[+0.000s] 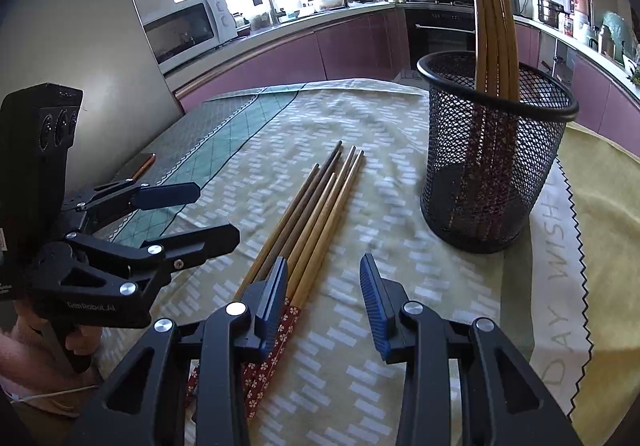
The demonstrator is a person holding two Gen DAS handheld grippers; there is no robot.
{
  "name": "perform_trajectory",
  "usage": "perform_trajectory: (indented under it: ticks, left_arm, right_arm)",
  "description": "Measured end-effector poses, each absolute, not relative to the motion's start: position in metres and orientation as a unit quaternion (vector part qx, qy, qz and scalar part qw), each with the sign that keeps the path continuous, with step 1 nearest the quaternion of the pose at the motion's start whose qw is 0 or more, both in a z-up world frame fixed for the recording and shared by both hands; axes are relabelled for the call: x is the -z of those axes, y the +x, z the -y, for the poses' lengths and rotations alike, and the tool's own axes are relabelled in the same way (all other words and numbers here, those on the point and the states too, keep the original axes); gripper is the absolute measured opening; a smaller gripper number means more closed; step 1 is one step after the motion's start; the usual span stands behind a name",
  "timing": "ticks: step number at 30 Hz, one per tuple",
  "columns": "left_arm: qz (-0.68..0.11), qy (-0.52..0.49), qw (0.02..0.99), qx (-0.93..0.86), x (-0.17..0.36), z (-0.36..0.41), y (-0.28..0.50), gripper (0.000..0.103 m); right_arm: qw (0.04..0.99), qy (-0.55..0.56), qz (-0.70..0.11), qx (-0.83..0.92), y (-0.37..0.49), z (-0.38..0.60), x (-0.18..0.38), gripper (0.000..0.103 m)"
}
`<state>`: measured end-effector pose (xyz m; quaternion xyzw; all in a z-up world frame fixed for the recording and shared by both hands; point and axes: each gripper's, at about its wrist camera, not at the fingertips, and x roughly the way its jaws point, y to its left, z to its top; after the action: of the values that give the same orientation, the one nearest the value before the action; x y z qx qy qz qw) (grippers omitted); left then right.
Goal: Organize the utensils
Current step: 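Move both open tools back down to the remaining chopsticks on the cloth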
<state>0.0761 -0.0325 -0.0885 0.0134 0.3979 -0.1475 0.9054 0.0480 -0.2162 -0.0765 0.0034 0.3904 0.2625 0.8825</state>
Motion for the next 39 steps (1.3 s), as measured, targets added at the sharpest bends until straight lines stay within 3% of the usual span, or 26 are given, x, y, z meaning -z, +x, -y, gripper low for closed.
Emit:
perform_trajectory:
  ticks: [39]
  left_arm:
    - [-0.434,0.031,0.885,0.163,0.108,0.048,0.088,0.067]
  right_arm:
    - [0.88,-0.002,-0.41,-0.242,0.052,0.216,0.084,0.029]
